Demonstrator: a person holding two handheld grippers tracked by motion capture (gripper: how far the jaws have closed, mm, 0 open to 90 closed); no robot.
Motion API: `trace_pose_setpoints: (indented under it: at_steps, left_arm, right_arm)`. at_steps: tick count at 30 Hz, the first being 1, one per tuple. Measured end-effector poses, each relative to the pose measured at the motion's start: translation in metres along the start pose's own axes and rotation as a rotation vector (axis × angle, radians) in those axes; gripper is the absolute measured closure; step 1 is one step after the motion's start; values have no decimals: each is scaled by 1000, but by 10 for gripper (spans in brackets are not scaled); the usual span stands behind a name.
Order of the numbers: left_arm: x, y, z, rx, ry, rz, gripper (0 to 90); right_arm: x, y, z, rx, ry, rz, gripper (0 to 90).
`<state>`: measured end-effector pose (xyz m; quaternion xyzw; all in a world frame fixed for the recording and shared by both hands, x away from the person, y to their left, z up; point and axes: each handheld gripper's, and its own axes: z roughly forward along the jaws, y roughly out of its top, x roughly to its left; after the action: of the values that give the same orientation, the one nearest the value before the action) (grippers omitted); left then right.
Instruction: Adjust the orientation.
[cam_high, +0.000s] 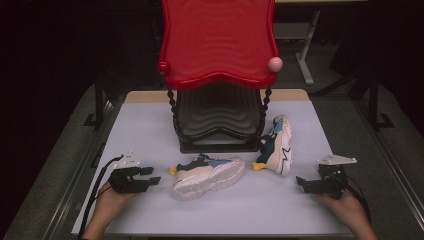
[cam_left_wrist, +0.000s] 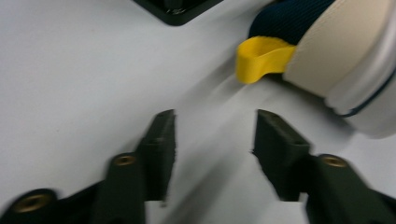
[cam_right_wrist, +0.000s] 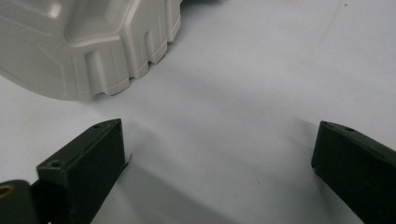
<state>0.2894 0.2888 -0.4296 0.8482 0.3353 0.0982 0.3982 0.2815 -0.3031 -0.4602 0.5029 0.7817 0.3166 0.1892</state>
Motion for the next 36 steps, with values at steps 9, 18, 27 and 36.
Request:
trace_pose_setpoints:
  at_steps: [9,18,27,36]
  left_arm:
    - [-12,17,-13,-54,-44,2,897]
    - [-29,34,-14,-101,-107,31,897]
    - [-46,48,-4,-110,-177,66,897]
    - [-60,57,12,-90,-222,96,897]
  right_arm:
    - [0,0,0,0,0,1,20]
    - [0,0,0,0,0,0,20]
    - [0,0,0,0,0,0,20]
    - [0,0,0,0,0,0,20]
